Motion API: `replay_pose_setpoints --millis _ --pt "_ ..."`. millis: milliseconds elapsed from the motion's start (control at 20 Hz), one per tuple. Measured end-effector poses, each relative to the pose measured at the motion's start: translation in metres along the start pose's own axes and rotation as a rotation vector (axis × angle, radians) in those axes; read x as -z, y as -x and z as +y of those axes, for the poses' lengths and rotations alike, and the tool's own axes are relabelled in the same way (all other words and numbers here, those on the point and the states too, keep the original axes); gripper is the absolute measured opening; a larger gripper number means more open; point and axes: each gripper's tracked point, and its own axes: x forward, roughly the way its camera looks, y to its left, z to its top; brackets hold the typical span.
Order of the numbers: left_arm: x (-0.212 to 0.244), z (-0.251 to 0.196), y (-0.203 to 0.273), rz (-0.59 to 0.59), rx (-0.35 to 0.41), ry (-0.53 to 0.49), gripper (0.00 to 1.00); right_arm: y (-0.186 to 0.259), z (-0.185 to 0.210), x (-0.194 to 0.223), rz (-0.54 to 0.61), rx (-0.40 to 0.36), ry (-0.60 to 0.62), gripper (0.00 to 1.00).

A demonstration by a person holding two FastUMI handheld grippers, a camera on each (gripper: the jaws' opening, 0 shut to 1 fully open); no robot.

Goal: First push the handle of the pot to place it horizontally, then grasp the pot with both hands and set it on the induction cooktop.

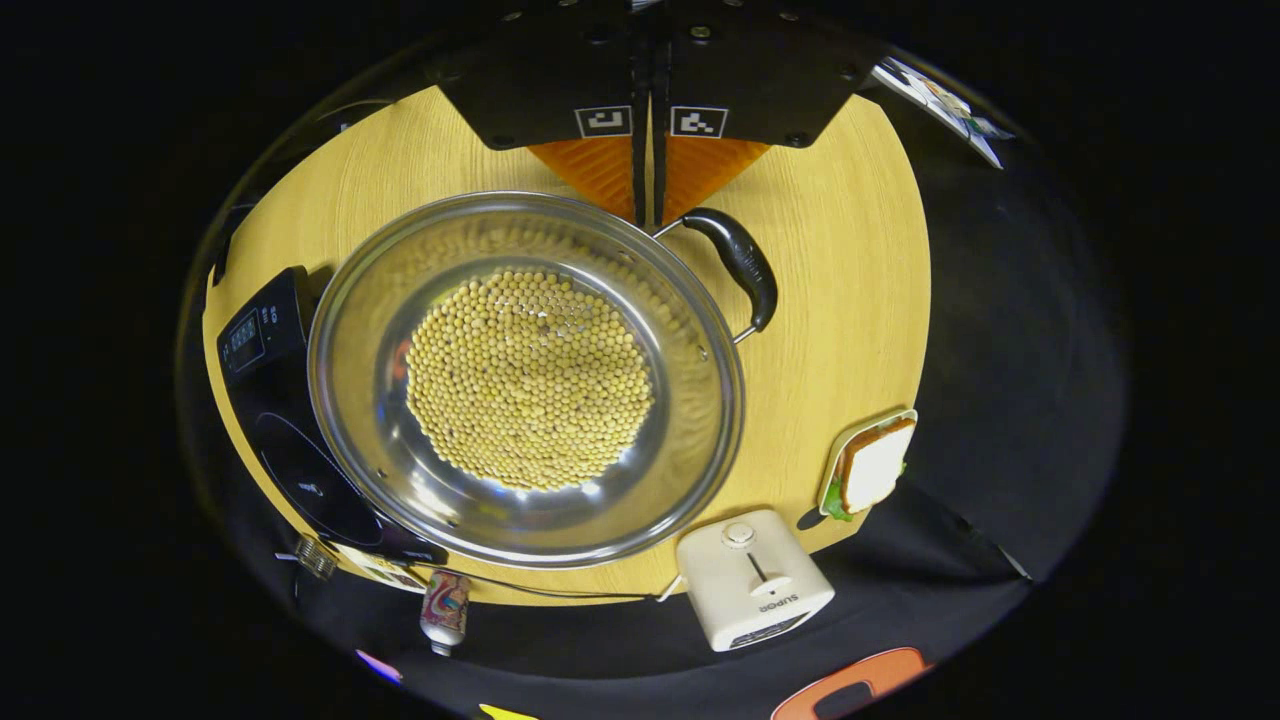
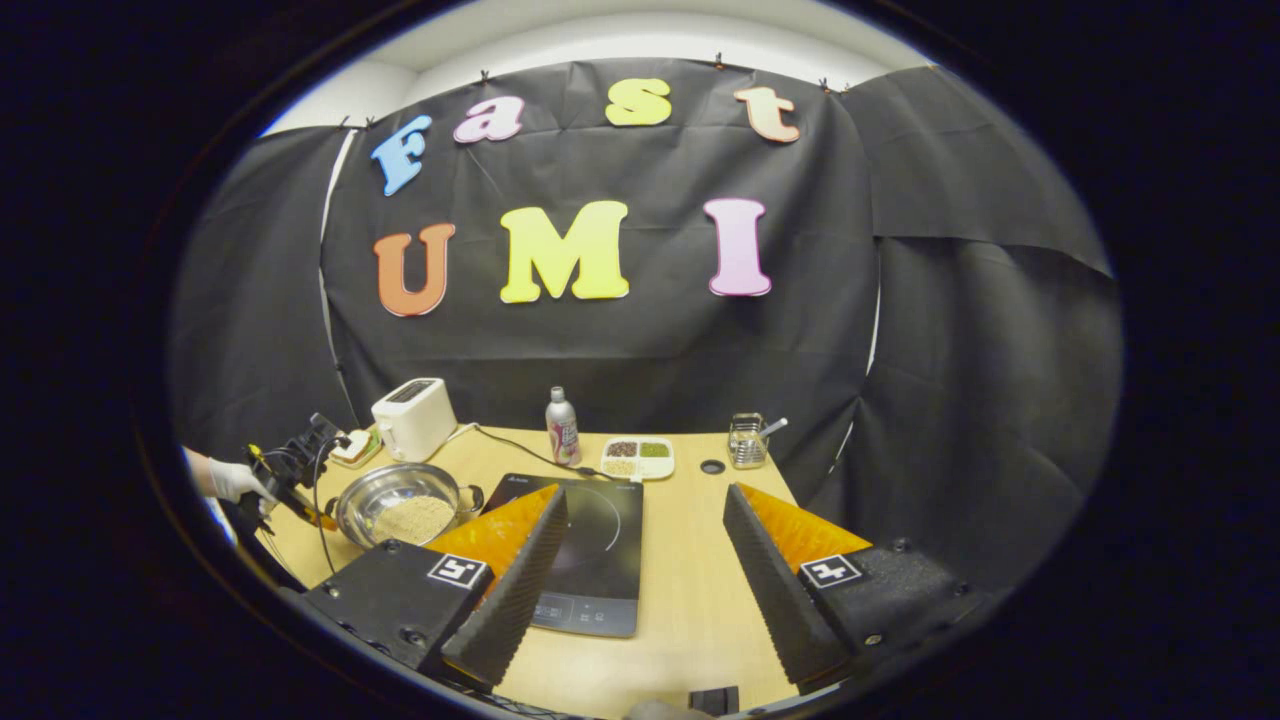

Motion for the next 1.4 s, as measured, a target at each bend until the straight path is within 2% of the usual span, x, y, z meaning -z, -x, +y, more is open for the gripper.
replay_pose_setpoints --millis 350,700,1400 --pt "-0.016 0.020 -0.009 -0.025 0.011 0.073 0.00 0.008 0.002 -0.002 -0.006 0.000 0.010 0.97" --pt "-0.032 0.039 -0.022 -0.026 -0.020 0.103 0.00 0.011 -0.002 -0.004 0.002 0.014 0.034 0.96" --pt "-0.052 0.055 -0.037 -0.028 -0.005 0.158 0.00 0.008 0.006 -0.005 0.014 0.015 0.053 0.99"
